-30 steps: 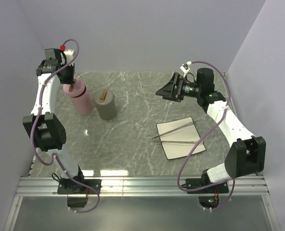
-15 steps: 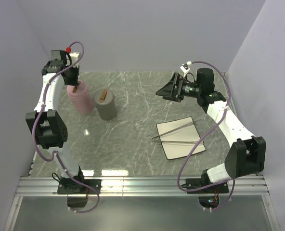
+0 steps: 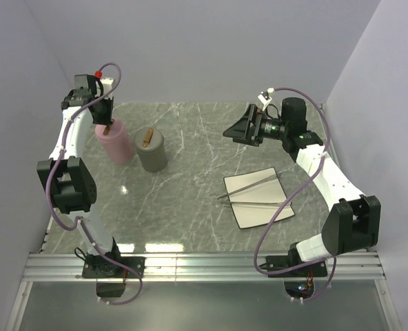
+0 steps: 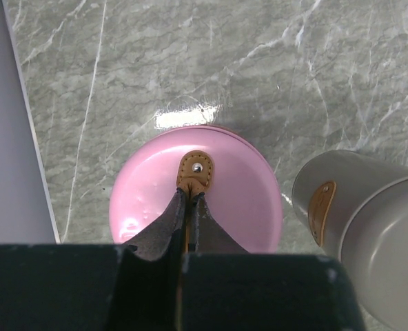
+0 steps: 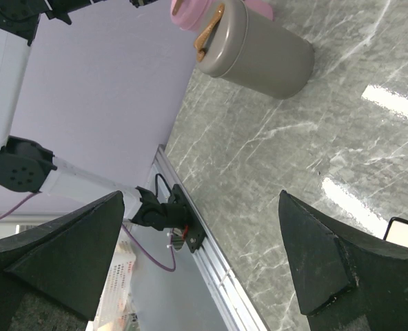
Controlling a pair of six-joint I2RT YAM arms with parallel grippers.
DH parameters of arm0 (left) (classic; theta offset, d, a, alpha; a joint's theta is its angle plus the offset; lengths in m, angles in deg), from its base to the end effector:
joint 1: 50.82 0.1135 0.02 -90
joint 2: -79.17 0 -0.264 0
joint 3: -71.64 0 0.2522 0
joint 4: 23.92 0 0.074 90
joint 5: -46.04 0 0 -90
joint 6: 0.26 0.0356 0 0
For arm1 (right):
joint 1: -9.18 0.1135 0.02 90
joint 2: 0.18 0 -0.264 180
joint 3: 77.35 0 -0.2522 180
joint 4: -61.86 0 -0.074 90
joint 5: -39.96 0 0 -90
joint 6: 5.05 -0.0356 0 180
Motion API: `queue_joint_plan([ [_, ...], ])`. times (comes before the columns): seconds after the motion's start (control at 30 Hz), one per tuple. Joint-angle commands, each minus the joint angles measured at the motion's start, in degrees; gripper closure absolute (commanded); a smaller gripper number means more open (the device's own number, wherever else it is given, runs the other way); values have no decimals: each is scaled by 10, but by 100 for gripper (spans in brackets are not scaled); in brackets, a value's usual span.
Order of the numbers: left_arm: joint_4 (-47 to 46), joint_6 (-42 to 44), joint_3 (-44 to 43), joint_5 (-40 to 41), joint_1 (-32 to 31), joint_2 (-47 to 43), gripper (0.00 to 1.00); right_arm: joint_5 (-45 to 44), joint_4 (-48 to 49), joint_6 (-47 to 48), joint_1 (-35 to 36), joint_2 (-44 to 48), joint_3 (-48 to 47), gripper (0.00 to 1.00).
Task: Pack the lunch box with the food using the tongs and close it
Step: Close the box lid on the packing box.
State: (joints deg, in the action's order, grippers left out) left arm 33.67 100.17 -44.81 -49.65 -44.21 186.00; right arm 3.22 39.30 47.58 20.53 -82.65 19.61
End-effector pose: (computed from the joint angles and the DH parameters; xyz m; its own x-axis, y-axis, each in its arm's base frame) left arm 0.4160 0.0447 0.3271 -0.7345 0.0962 -0.6718 0.0858 0.9951 0.0488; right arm 0.3140 0.0921 0.3420 -0.8054 0.2086 -0.5548 -0.4497 0.3946 0.8013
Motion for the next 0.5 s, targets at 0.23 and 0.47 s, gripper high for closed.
queue_joint_plan([
  [0.23, -23, -2, 47, -15, 9, -26, 100, 6, -12, 26, -4, 19, -21, 0],
  [0.47, -31, 2, 79, -21, 9, -31, 100, 3, -15, 31, -4, 14, -19, 0],
])
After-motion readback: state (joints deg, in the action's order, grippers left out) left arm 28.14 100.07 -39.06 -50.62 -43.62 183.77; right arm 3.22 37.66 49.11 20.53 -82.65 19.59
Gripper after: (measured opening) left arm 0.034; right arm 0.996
